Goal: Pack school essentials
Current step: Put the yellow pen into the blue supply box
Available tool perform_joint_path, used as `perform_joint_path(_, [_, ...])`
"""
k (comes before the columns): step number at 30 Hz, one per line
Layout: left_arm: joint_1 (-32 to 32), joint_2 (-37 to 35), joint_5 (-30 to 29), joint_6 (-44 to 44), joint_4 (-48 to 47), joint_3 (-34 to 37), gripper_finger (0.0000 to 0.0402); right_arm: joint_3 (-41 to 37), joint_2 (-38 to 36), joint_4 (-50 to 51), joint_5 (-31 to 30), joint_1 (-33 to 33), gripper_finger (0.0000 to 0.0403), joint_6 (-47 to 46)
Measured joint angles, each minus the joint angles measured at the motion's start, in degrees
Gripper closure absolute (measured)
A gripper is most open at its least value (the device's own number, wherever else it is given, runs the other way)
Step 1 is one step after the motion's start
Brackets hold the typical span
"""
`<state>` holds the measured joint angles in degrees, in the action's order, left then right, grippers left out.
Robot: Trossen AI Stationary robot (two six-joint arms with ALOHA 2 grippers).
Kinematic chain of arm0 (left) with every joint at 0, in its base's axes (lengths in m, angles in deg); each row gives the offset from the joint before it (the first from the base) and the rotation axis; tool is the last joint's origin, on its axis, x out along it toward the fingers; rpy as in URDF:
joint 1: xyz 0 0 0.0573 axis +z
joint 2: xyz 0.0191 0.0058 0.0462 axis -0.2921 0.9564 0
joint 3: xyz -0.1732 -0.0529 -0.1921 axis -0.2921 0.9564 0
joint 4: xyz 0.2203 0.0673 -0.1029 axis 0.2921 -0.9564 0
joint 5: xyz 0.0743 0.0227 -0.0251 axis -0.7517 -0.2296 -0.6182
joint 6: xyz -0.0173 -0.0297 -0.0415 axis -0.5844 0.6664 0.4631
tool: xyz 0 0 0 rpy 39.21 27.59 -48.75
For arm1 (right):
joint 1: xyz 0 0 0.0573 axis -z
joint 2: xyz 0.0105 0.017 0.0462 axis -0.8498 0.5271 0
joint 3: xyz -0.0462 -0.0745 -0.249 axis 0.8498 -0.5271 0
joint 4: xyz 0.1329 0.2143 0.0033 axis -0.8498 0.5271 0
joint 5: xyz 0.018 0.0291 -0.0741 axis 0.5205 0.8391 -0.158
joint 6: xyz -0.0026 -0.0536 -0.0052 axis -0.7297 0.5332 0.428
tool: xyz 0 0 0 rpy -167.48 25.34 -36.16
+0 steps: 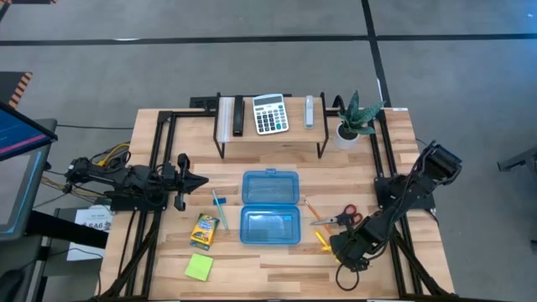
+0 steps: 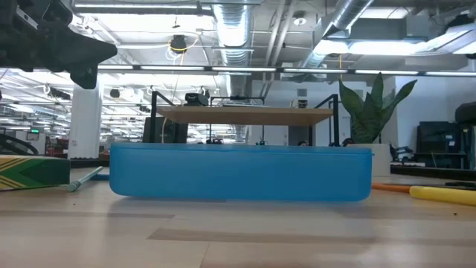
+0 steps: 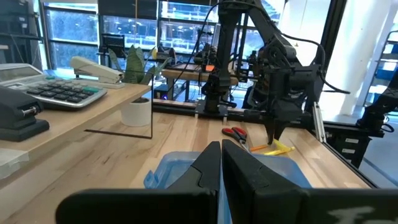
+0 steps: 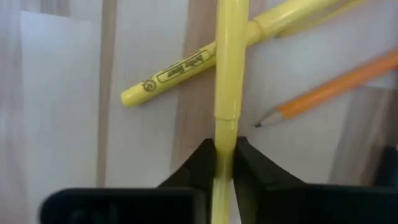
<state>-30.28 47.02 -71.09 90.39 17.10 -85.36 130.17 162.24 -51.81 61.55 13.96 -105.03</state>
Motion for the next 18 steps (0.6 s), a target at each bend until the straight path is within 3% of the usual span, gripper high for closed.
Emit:
perform_joint_path(4, [0.02, 0.00, -0.02, 0.00, 0.00, 0.00, 0.0397, -0.07, -0.66, 1.35, 0.04, 1.02, 0.0387, -0.52])
perform_joint_path(13, [0.02, -0.01, -0.05, -0.02, 0.00, 0.00, 0.0397, 0.48, -2.54, 3.13, 0.44, 3.28, 0.0363, -0.08])
perform_joint_path(18, [0.01, 0.00, -0.09, -0.07, 0.00, 0.00, 0.0397, 3.00, -4.86, 7.48, -0.77, 5.31, 0.0373, 1.31])
